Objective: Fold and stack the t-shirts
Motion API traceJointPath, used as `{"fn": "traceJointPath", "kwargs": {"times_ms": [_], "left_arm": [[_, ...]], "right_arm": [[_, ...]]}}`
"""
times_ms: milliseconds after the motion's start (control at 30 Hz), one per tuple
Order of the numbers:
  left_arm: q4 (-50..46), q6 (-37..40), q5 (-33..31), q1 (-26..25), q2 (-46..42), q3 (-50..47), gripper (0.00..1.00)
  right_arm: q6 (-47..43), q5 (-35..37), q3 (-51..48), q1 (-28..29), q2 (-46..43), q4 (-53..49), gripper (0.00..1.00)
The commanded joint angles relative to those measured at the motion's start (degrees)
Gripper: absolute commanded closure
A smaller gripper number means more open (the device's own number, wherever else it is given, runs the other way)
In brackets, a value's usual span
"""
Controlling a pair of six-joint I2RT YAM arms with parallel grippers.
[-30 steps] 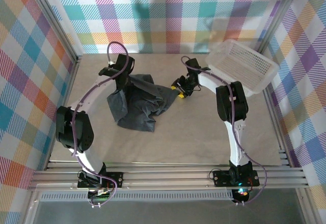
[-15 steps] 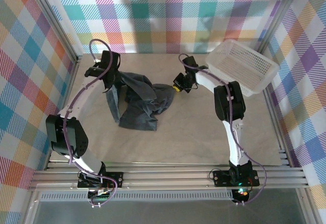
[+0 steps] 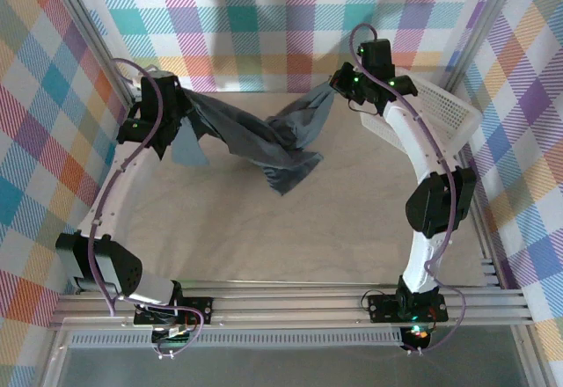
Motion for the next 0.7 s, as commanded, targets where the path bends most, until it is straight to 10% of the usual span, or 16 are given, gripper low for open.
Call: {"fn": "traceJointPath", "kwargs": {"times_ms": [0, 667], "left_arm": [[7.1, -0.9, 1.8, 0.8, -4.2, 1.9, 1.0], [12.2, 0.8, -1.3, 1.6, -24.9, -6.1, 1.0]], "right_arm": [[-3.6, 2.4, 2.2, -0.6, -3.9, -0.9, 1.0], [-6.9, 10.9, -21.0, -3.4, -34.5, 16.4, 1.0]]}}
